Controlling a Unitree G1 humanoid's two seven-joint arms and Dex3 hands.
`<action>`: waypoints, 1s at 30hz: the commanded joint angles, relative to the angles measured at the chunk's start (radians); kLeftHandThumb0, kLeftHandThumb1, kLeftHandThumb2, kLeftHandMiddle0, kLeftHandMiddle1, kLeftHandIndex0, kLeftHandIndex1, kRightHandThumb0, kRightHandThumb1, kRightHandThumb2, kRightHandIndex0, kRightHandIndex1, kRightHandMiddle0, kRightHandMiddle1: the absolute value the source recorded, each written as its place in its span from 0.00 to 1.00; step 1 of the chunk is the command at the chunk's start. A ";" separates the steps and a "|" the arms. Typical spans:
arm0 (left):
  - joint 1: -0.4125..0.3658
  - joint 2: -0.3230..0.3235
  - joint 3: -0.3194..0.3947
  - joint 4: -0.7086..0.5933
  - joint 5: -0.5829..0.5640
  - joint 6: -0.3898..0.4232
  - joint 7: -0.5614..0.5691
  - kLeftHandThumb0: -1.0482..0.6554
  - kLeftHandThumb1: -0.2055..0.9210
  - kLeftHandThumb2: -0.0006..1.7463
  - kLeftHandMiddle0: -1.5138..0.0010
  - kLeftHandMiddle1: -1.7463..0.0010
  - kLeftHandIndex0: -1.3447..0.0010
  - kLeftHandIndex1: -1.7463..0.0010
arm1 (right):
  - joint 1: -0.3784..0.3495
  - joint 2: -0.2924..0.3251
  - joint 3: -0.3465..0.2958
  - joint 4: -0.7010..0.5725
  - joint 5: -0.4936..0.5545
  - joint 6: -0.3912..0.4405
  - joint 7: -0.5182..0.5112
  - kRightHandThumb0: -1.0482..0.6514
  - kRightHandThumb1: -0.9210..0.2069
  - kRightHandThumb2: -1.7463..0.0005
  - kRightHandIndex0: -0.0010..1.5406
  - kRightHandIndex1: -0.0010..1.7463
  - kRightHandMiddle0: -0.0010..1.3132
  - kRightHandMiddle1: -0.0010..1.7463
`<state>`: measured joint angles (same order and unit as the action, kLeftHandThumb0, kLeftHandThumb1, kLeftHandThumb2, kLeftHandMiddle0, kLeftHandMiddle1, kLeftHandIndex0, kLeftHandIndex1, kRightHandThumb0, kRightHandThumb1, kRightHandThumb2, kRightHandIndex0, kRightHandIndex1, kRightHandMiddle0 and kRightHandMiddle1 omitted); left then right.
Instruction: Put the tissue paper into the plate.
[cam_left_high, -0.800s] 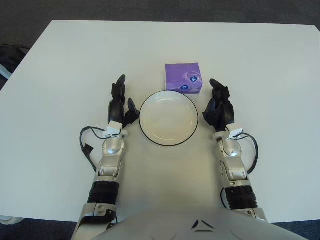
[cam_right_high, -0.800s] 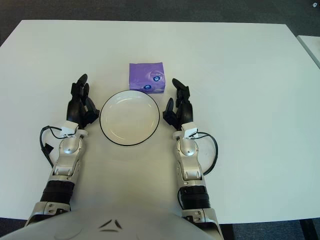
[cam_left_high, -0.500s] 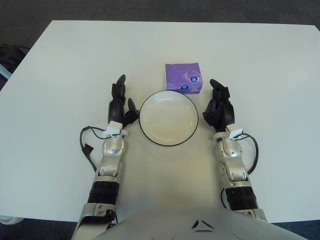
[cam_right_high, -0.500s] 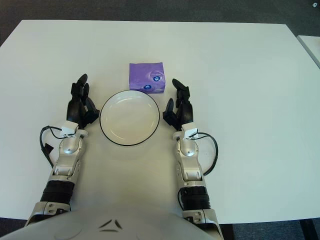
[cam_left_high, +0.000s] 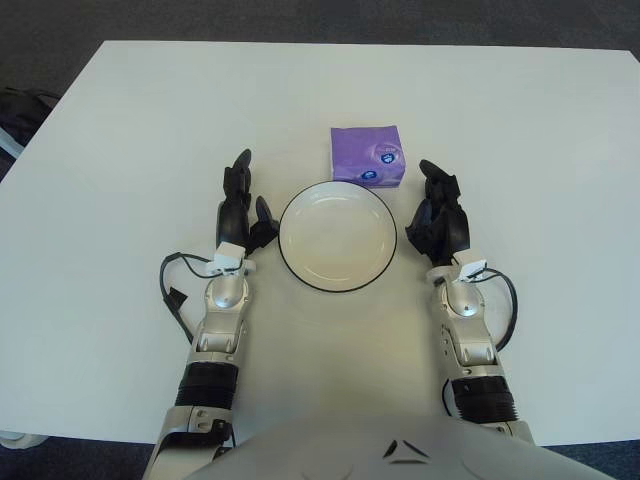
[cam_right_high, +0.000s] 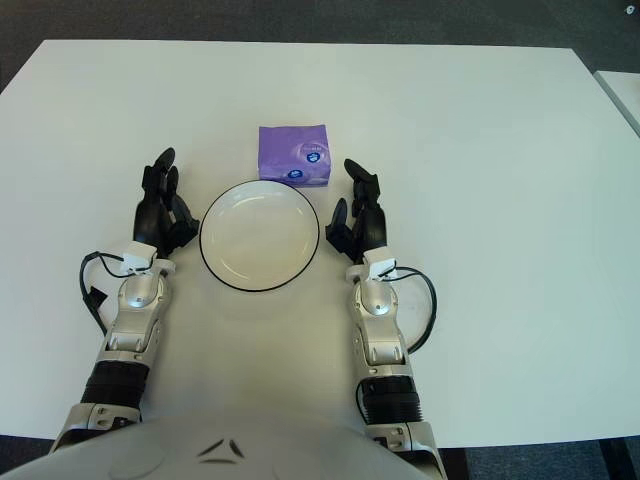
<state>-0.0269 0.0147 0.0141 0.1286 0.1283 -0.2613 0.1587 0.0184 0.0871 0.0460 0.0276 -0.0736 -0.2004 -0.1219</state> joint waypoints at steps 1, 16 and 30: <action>0.058 -0.006 -0.008 0.047 0.010 0.035 0.002 0.12 1.00 0.58 0.87 1.00 1.00 0.72 | 0.057 -0.010 -0.010 0.038 -0.002 0.051 0.000 0.27 0.00 0.44 0.21 0.01 0.00 0.38; 0.053 -0.010 -0.005 0.052 0.008 0.040 0.000 0.12 1.00 0.57 0.87 1.00 1.00 0.71 | 0.035 -0.098 -0.126 -0.151 0.085 0.119 0.069 0.28 0.00 0.45 0.21 0.01 0.00 0.38; 0.038 -0.013 -0.001 0.079 0.004 0.031 0.002 0.13 1.00 0.57 0.87 1.00 1.00 0.70 | -0.033 -0.147 -0.201 -0.196 0.076 -0.012 0.052 0.30 0.00 0.43 0.21 0.01 0.00 0.39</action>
<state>-0.0361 0.0068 0.0137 0.1428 0.1337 -0.2645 0.1600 0.0086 -0.0447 -0.1326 -0.1370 -0.0097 -0.1833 -0.0695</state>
